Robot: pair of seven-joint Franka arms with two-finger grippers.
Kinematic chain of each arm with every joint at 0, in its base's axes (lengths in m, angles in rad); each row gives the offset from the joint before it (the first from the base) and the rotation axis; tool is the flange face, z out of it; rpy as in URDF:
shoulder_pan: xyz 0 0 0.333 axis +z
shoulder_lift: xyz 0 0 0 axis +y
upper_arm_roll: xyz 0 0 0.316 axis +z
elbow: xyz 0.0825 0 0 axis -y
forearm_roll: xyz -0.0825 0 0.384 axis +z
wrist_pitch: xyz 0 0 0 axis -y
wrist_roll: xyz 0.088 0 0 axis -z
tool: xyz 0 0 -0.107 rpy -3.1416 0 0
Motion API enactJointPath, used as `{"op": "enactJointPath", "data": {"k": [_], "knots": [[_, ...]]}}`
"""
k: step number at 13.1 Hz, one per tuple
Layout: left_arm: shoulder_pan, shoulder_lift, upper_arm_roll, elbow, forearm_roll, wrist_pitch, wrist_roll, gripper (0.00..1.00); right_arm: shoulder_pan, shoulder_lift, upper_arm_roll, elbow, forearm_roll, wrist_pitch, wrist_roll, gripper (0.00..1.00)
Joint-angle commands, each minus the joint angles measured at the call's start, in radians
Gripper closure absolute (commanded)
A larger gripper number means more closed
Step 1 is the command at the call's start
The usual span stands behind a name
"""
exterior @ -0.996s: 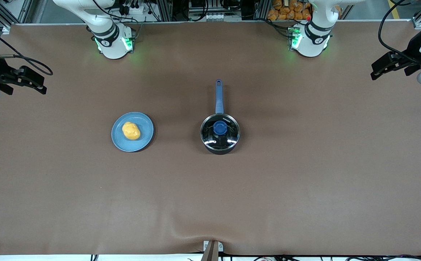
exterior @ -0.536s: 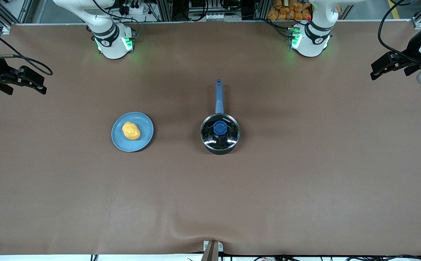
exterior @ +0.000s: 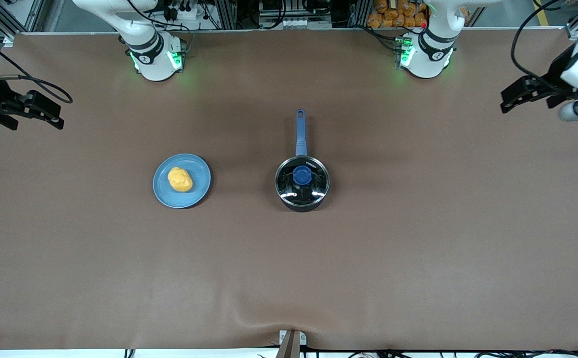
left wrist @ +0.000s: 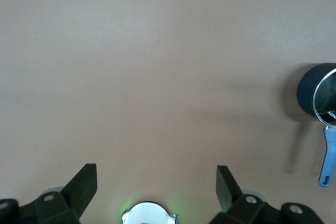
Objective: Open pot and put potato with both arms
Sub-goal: 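Reach the left gripper to the blue knob of the glass lid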
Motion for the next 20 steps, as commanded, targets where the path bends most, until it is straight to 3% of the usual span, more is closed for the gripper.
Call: {"op": "enactJointPath", "data": {"k": [1,3,5,13,20], "knots": [[-0.034,0.100,-0.079,0.022,0.004,0.070,-0.060,0.00,-0.008,0.007,0.002,0.015,0.014,-0.010,-0.007,0.00],[-0.083,0.186,-0.153,0.023,0.003,0.153,-0.220,0.00,-0.006,0.006,0.001,0.020,0.014,-0.009,-0.007,0.00],[-0.173,0.282,-0.181,0.048,0.006,0.231,-0.357,0.00,-0.005,0.006,0.001,0.015,0.014,-0.010,-0.007,0.00],[-0.524,0.637,-0.147,0.214,0.037,0.501,-0.609,0.00,-0.008,0.007,0.002,0.015,0.014,-0.010,-0.007,0.00],[-0.546,0.749,-0.144,0.207,0.129,0.584,-0.635,0.00,-0.009,0.006,0.001,0.017,0.014,-0.010,-0.007,0.00]]}}
